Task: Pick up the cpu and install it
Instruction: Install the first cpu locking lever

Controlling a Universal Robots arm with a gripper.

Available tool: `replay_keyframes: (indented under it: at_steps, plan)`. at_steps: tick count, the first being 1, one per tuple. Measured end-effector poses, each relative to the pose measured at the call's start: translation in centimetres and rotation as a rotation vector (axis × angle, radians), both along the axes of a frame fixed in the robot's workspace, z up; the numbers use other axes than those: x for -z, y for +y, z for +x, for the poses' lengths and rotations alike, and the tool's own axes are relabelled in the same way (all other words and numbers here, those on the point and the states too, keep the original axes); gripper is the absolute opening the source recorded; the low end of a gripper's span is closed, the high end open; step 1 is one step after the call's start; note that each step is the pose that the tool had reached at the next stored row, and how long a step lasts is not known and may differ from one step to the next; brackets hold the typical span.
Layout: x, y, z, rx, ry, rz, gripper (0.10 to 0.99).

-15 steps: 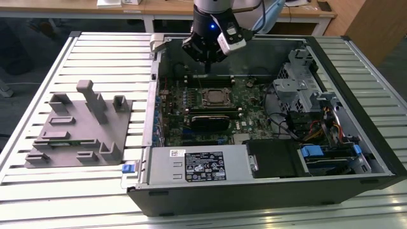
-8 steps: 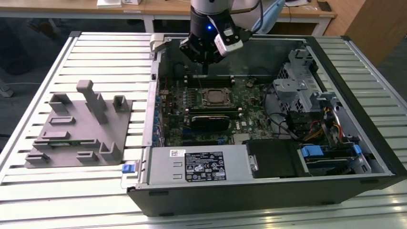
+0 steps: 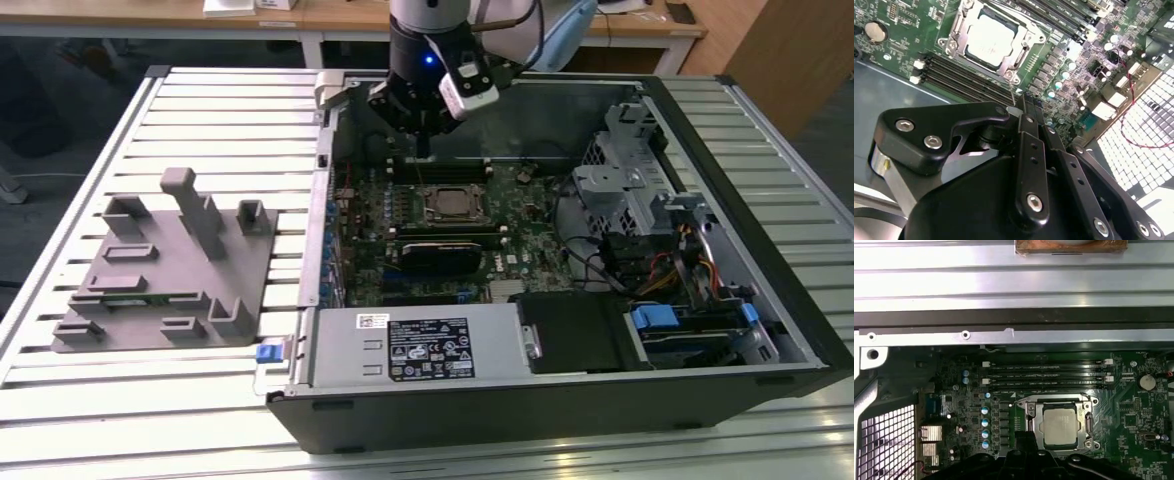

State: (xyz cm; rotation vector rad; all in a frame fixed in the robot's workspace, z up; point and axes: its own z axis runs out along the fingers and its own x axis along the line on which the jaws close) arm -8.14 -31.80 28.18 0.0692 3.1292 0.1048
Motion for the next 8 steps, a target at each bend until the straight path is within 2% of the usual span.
replay_keyframes:
  at_steps: [8]
  plan:
    - [0.38, 0.00, -1.04, 0.000, -0.0028, 0.000, 0.106]
